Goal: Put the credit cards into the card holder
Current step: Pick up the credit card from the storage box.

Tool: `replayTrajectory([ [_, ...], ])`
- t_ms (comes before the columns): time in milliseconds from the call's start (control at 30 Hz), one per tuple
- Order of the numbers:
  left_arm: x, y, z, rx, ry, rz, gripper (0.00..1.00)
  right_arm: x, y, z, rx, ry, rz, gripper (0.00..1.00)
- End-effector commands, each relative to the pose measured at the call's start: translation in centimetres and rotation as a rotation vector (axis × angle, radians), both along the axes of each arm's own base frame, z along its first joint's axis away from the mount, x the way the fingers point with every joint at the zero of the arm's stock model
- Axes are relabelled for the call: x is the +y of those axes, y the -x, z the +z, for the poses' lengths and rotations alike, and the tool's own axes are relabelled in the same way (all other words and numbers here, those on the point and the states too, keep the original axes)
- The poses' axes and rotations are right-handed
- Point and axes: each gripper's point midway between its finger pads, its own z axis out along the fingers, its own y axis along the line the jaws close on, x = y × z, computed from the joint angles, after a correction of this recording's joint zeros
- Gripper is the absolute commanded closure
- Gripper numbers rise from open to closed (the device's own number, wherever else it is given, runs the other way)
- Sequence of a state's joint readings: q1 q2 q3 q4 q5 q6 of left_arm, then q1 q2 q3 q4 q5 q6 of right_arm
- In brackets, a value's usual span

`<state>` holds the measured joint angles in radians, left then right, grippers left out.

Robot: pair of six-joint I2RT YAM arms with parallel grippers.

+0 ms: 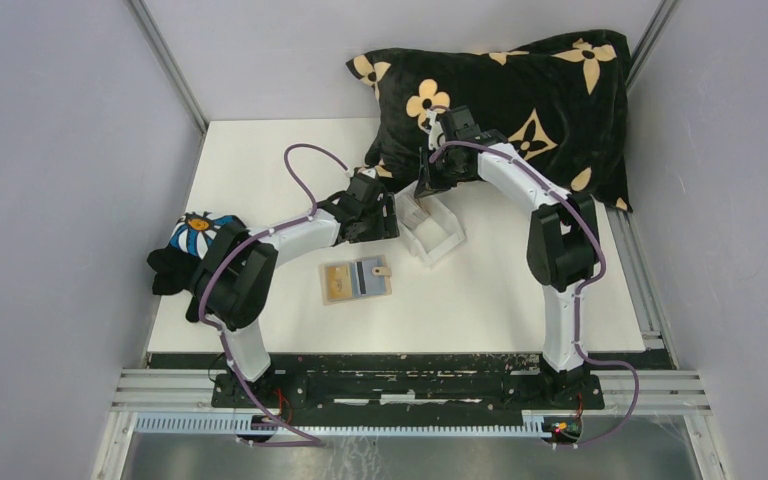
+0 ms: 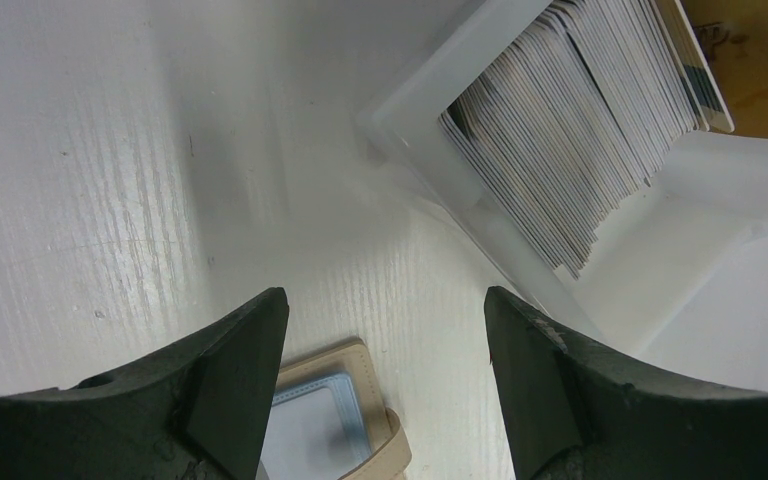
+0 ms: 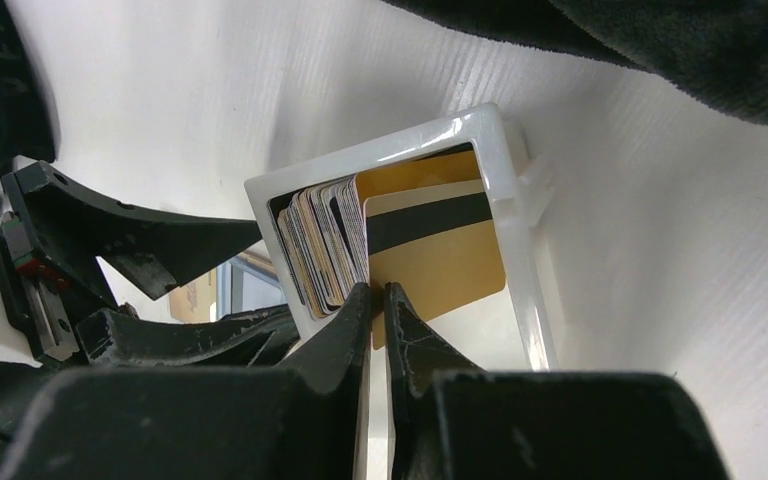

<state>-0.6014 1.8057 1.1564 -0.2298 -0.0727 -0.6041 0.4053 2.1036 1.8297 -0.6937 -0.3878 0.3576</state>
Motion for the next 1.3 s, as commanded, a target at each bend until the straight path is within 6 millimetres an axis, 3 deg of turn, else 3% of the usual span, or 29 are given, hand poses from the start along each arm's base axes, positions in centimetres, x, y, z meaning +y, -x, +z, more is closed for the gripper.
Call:
replayTrajectory([
  [0,-0.5,-1.2,3.5,-0.108,0.043,-0.022,0.21,-0.1,-0.3,4.9,-0.119,0.003,0.007,0.99],
  [467,0.3,-1.4,5.9,-0.175,0.039,-0.002,0.21,-2.3,-0.2,6.8,-0.215,0.124,-0.02,0.99],
  [767,1.0,-1.9,10.4,-0.296,0.073,-0.004,0.2,-3.2,1.0,10.1,-0.287,0.142,-0.037,0.99],
  [1033,1.1,-0.8,14.9,-0.421,0.193,-0.069,0.19,-3.4,5.1,13.2,-0.281,0.063,0.004,0.99],
  [1267,0.2,1.6,16.6,-0.444,0.401,-0.221,0.18,-2.2,10.5,13.6,-0.187,-0.091,0.094,0.99],
])
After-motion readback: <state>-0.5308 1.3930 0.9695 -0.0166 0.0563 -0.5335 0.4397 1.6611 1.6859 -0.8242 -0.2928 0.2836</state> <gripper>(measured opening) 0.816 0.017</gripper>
